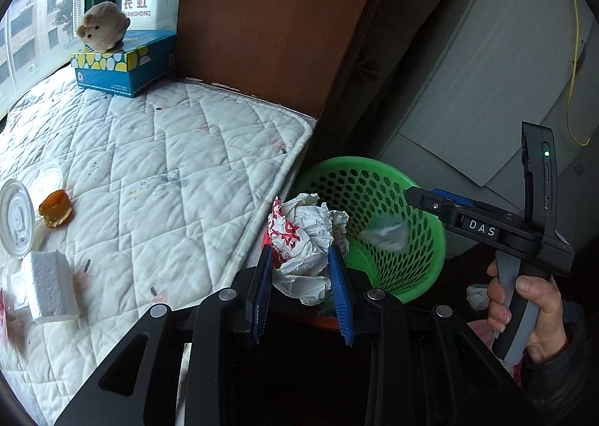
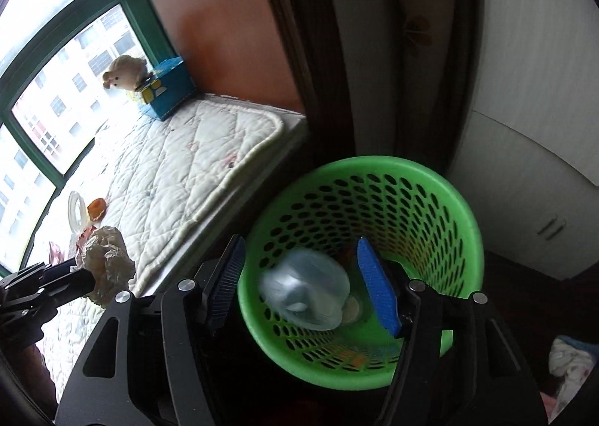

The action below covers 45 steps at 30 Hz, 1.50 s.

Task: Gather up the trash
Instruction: 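Carry both items to the green wastebasket and release them inside, then grasp the pink wrapper with the left tool while the right tool grasps the white foam block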

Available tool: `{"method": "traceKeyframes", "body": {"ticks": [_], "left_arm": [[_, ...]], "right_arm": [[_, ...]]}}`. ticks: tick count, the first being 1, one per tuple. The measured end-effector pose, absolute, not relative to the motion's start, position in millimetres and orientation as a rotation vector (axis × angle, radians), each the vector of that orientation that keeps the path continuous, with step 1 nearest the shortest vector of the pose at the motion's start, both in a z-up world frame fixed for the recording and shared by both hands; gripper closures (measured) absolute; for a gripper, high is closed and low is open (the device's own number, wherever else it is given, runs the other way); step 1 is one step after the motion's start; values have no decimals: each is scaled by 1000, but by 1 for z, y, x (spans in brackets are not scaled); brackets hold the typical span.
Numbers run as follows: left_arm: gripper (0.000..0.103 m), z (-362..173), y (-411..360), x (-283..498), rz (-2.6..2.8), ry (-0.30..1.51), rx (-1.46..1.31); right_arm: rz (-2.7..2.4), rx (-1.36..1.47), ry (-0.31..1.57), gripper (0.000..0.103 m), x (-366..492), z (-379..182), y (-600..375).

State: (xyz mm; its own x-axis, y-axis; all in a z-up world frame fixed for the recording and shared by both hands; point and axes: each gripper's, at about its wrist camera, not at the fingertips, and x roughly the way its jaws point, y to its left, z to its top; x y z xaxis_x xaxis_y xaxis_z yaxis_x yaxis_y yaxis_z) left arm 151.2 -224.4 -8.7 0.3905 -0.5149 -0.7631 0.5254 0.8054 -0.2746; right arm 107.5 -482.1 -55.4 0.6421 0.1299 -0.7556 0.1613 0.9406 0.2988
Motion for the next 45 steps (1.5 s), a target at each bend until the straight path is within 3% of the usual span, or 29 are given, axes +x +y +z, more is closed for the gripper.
{"method": "traceKeyframes", "body": {"ticks": [18, 27, 42, 45], "left_arm": [[73, -31, -313, 160, -755, 1013, 96], [51, -37, -327, 160, -761, 1008, 95], [48, -19, -245, 154, -597, 970, 34], [43, -15, -215, 156, -539, 965, -5]], "right_arm": [[-74, 402, 801, 34, 73, -43, -528], [-79, 425, 798, 33, 65, -44, -536], [24, 363, 790, 29, 73, -31, -489], [55, 350, 795, 29, 79, -28, -473]]}}
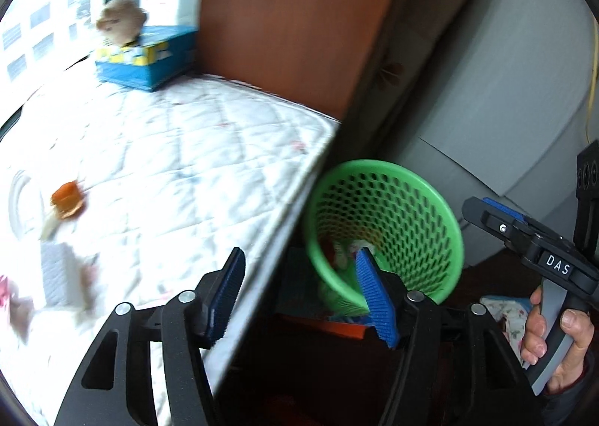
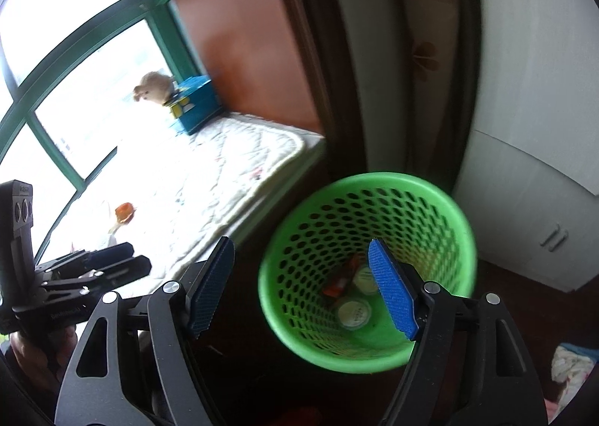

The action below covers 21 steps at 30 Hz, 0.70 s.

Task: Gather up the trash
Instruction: 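Grasp the pink wrapper with the left tool while the right tool grasps the white foam block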

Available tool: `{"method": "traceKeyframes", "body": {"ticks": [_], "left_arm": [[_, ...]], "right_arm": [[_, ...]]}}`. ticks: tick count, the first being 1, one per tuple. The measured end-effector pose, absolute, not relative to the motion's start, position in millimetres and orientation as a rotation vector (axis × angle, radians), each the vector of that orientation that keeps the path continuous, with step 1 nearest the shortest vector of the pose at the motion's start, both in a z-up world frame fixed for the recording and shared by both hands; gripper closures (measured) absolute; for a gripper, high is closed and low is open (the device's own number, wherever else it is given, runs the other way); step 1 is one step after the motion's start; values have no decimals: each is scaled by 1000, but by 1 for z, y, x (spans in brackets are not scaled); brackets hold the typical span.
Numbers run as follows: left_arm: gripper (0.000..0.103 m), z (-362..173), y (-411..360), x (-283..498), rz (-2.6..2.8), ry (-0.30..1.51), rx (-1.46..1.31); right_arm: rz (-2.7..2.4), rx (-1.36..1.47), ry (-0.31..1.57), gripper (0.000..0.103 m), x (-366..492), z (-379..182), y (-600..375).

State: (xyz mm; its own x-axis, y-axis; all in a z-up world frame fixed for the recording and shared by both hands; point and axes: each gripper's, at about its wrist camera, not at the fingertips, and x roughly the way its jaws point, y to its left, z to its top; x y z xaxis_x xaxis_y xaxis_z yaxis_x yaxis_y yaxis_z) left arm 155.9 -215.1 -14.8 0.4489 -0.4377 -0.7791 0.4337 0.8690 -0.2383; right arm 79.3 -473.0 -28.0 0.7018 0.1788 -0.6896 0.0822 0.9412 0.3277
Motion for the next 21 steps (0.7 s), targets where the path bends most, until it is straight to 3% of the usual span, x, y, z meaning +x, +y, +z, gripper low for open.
{"method": "traceKeyframes", "body": {"ticks": [6, 9, 21], "left_arm": [[37, -9, -147, 159, -375, 942, -57], [27, -9, -107, 163, -264, 936, -95], [23, -20, 46, 171, 108, 924, -265]], "right_arm": [[125, 318, 807, 28, 95, -23, -434], [159, 308, 811, 26, 102, -21, -416], [310, 261, 822, 24, 129, -9, -335]]}}
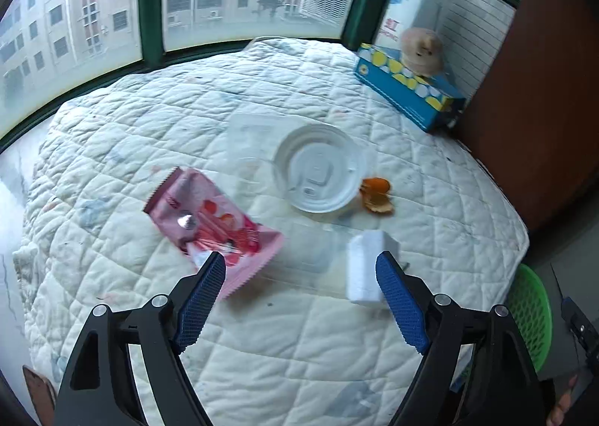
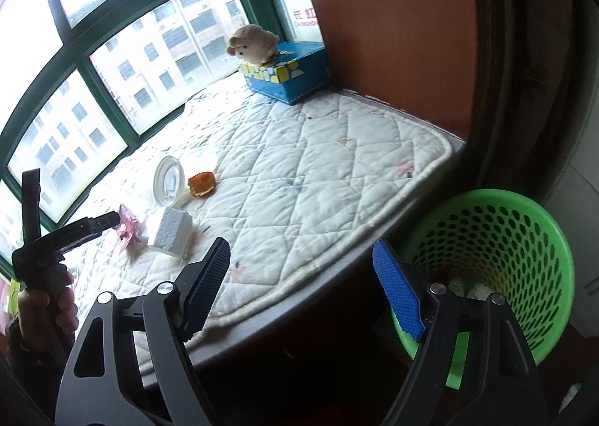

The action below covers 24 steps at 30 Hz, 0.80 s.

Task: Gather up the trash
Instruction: 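Grasp the pink wrapper with the left tool while the right tool grasps the white foam block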

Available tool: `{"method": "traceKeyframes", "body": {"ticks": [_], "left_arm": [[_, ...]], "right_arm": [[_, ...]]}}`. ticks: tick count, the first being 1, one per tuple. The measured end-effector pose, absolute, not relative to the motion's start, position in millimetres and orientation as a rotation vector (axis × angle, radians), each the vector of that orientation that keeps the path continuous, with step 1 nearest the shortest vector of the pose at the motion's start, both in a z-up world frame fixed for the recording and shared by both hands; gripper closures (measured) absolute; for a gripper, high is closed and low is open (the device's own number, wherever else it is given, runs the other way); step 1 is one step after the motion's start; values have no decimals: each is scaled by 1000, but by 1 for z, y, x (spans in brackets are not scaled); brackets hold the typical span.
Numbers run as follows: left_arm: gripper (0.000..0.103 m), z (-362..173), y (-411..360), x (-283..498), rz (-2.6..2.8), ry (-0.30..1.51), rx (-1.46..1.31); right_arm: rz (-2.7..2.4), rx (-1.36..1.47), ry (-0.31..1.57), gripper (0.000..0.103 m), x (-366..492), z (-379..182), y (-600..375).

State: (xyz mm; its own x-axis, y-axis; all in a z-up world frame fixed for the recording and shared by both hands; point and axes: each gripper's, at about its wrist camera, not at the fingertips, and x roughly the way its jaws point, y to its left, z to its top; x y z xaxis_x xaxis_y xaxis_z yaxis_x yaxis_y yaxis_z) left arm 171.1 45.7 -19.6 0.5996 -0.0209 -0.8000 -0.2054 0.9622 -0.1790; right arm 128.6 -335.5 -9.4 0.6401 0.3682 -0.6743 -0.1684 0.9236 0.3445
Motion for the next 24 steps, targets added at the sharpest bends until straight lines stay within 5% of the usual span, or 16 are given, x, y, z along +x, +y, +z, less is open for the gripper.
{"method": "traceKeyframes", "body": {"ticks": [24], "left_arm": [[28, -76, 172, 217, -57, 998, -240]], "right_arm": [[504, 171, 918, 24, 160, -17, -211]]}}
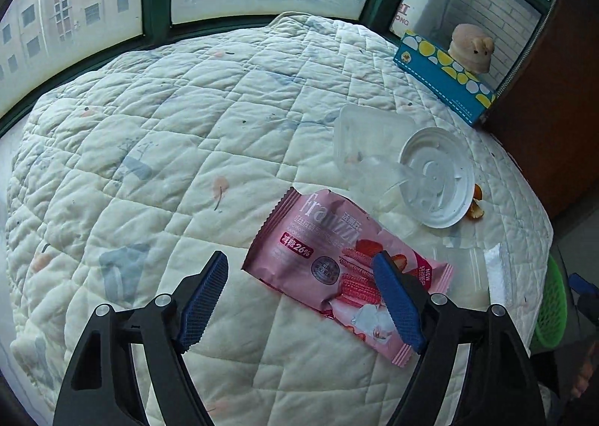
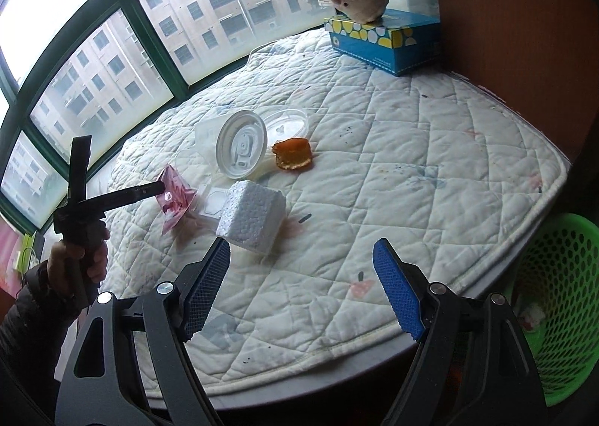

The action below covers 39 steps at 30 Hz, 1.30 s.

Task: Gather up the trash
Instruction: 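Grasp the pink wrapper with the left tool while the right tool grasps the white foam block, then carry the pink wrapper and foam block over the wastebasket and release them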

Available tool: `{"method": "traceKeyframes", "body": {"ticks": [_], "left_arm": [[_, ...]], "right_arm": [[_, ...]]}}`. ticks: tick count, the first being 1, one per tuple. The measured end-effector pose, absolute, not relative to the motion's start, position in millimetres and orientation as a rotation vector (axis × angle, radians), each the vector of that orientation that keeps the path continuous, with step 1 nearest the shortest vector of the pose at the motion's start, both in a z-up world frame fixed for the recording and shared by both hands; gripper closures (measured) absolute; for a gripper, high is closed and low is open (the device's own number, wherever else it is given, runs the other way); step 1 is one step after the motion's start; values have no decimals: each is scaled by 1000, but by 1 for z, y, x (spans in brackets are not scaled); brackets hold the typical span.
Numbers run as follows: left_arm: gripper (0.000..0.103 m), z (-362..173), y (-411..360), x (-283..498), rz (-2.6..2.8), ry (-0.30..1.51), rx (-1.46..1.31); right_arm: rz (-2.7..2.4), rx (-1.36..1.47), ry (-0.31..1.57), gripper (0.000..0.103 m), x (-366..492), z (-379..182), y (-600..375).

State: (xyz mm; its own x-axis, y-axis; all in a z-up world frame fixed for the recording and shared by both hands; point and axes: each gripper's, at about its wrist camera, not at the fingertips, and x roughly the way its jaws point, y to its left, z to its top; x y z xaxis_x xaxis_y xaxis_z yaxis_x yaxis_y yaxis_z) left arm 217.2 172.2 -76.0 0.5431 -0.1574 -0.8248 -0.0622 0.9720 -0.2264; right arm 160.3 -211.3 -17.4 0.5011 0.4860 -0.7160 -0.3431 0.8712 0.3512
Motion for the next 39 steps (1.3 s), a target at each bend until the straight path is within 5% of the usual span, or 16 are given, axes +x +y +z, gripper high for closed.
{"method": "traceKeyframes", "body": {"ticks": [18, 33, 39], "left_arm": [[31, -94, 194, 235, -266, 1028, -260], [79, -97, 198, 227, -315, 1031, -302], [86, -86, 198, 216, -290, 1005, -273]], "right_arm": [[534, 228, 1032, 24, 197, -45, -148], [517, 261, 1110, 31, 222, -76, -126], [509, 233, 1085, 38, 216, -77, -125]]}}
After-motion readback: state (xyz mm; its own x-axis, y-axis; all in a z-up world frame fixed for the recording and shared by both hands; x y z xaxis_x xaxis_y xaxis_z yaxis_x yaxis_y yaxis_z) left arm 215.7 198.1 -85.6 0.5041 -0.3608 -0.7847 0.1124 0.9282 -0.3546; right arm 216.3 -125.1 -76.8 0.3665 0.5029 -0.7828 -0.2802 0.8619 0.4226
